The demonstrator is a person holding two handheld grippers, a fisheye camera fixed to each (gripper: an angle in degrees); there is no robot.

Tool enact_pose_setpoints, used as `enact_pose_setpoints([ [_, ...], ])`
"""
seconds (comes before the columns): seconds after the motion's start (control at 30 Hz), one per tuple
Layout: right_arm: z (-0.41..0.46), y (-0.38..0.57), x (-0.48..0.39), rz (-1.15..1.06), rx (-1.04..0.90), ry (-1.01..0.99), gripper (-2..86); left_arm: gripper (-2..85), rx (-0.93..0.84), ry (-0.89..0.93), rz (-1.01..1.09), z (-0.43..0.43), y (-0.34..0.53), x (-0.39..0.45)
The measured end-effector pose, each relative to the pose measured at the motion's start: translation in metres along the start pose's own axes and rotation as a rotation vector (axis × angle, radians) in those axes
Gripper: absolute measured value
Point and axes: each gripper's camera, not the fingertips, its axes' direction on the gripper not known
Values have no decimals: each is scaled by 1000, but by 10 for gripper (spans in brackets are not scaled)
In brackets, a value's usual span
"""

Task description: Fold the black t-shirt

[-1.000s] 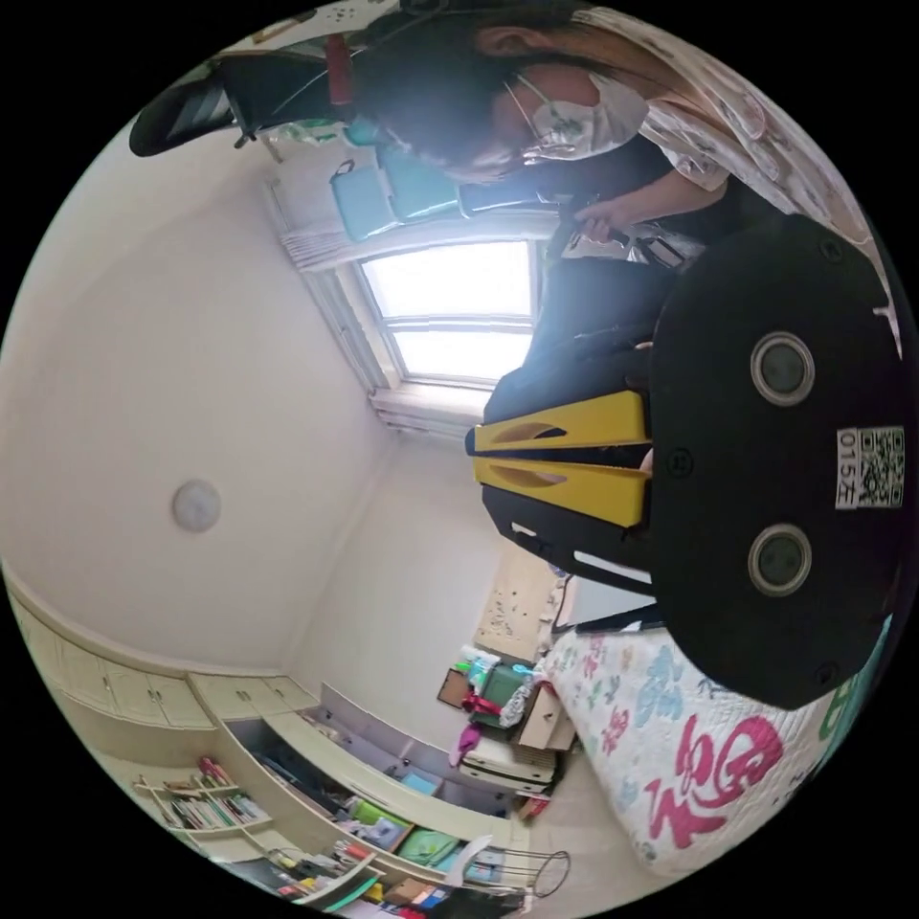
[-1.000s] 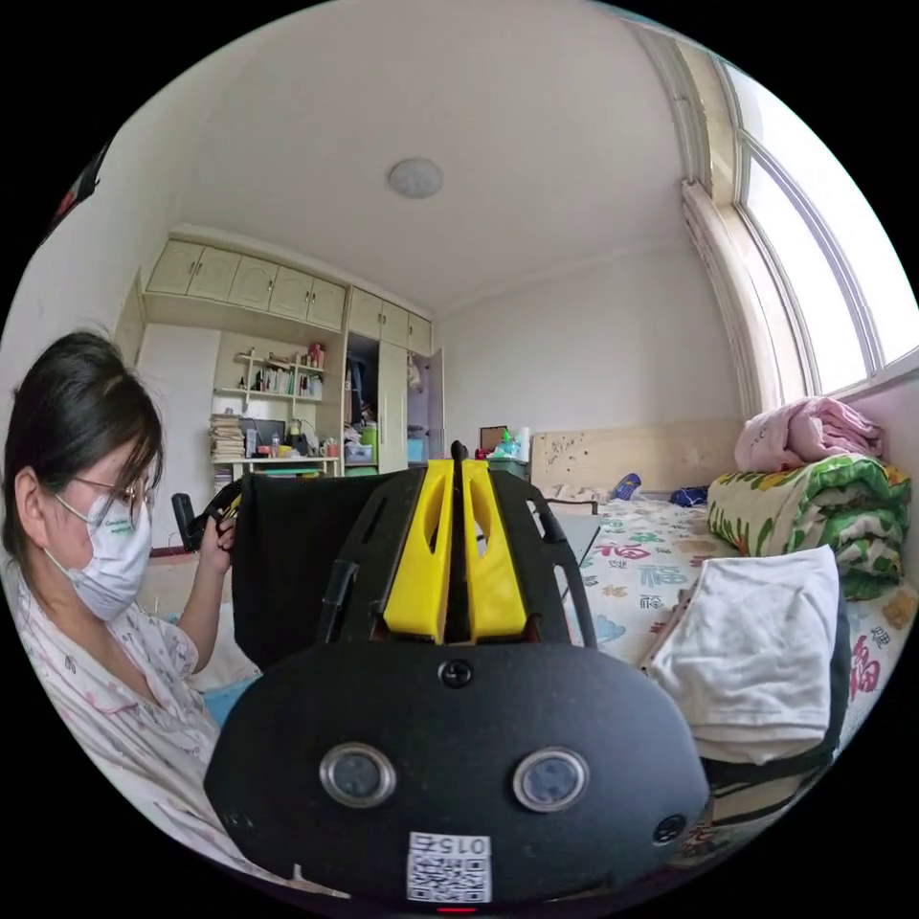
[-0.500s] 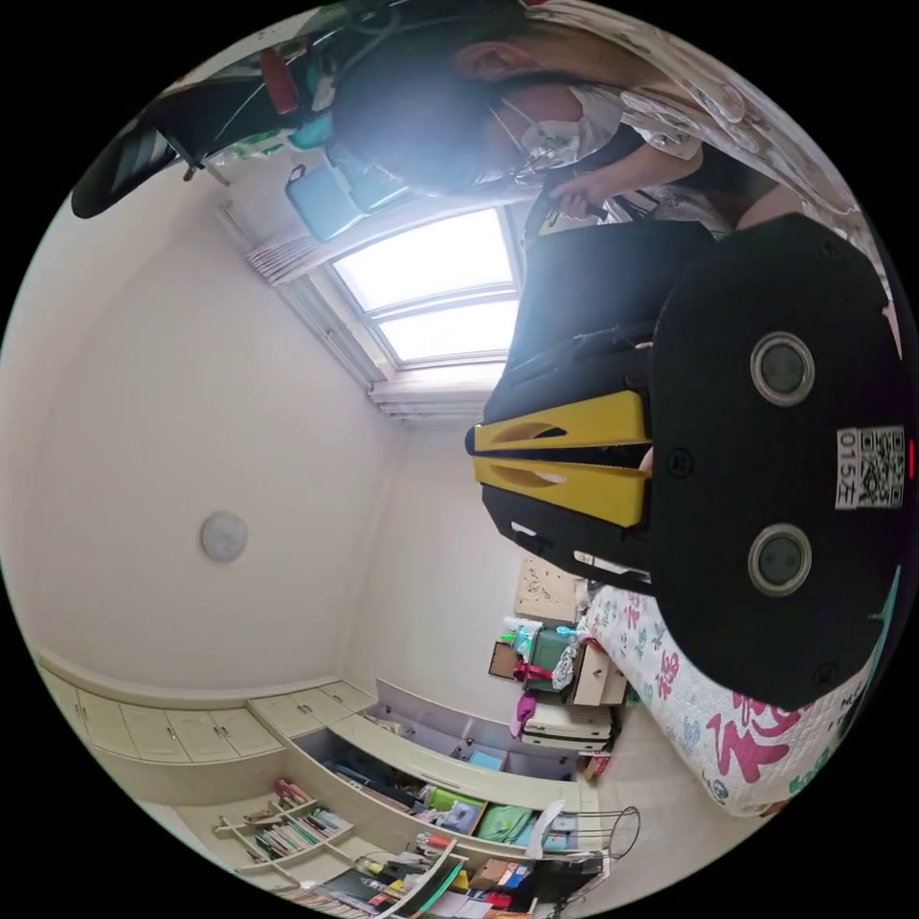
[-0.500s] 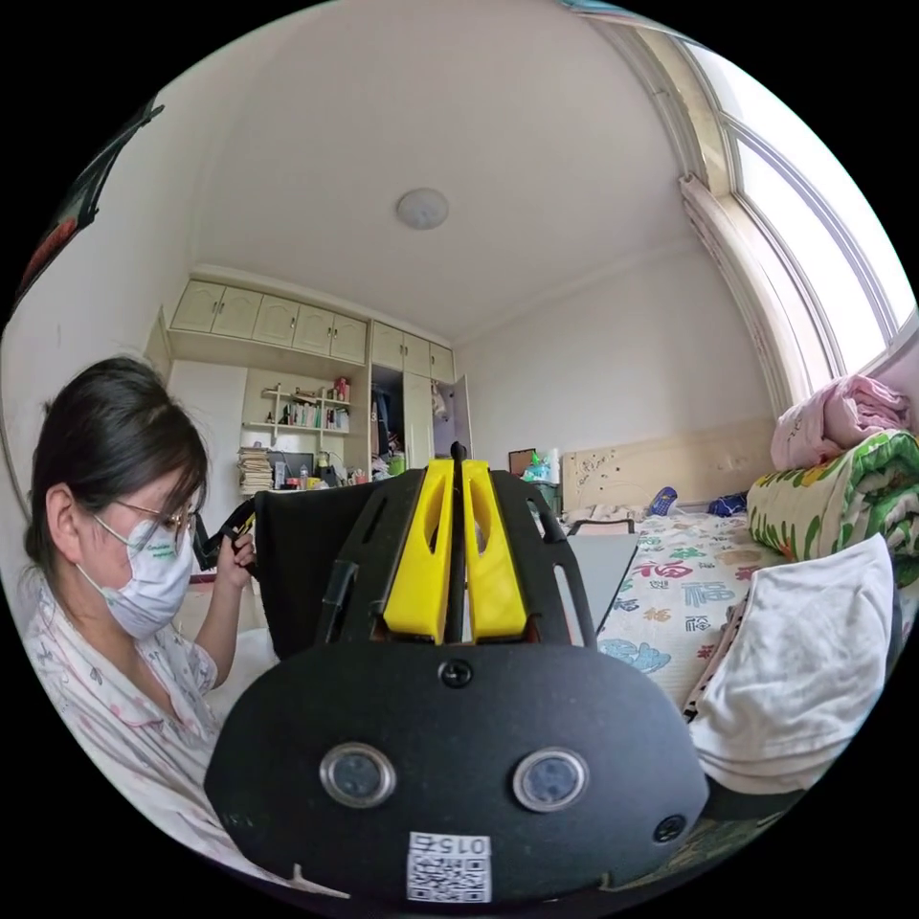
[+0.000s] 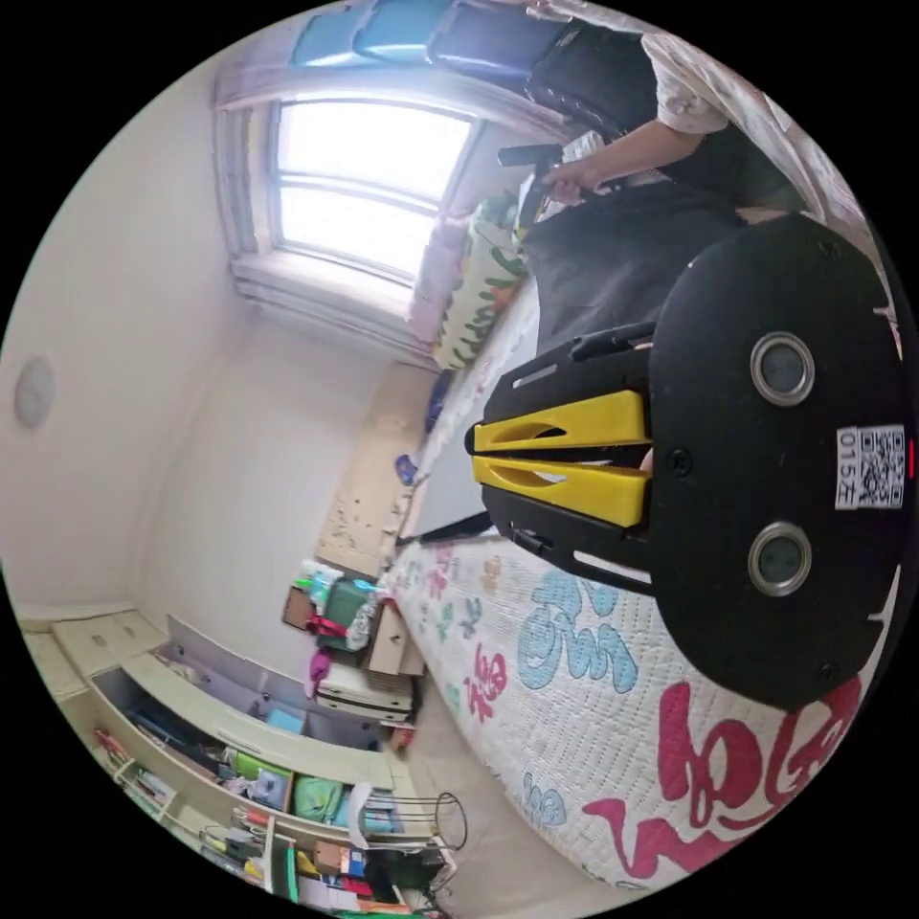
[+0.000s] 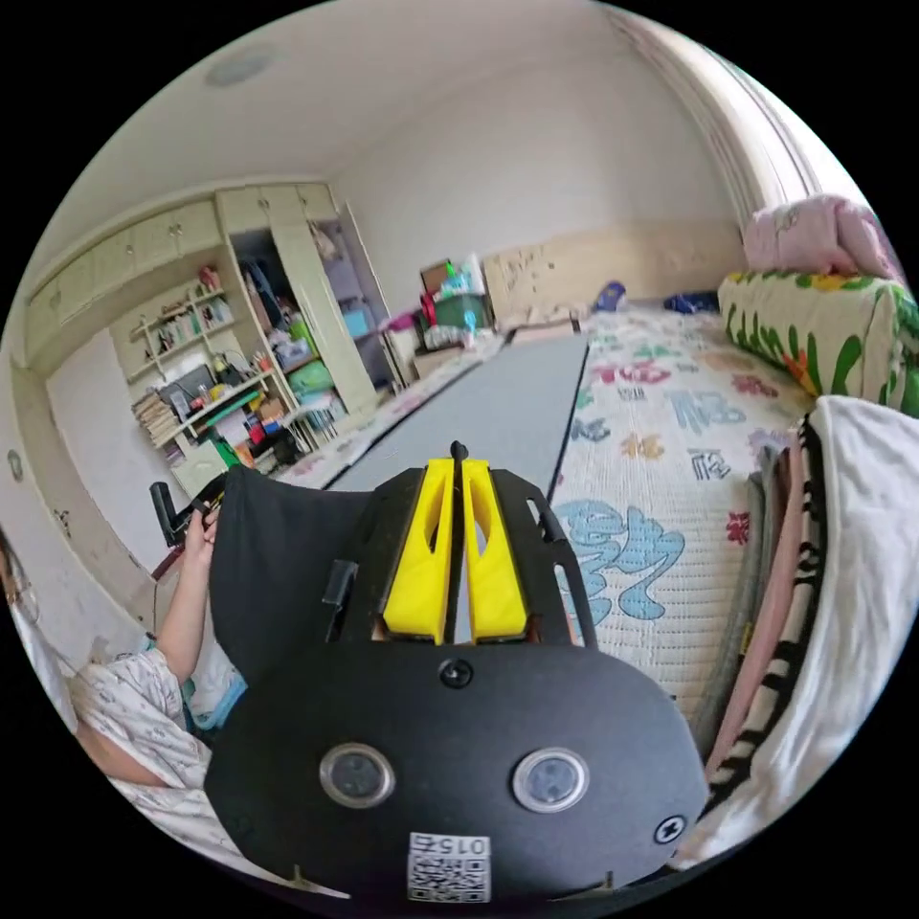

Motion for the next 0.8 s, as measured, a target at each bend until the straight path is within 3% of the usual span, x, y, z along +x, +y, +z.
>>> enact_pose_setpoints([
  [0.17, 41, -64, 18, 51, -135, 22, -6, -1, -168, 53, -47, 57, -51, -7],
  [0.47, 38, -156, 45, 187, -236, -16, -3, -2, -289, 78, -129, 88, -133, 9],
  [0.8, -49, -211, 62, 376, -64, -210, -3, -1, -254, 191, -224, 54, -198, 24],
])
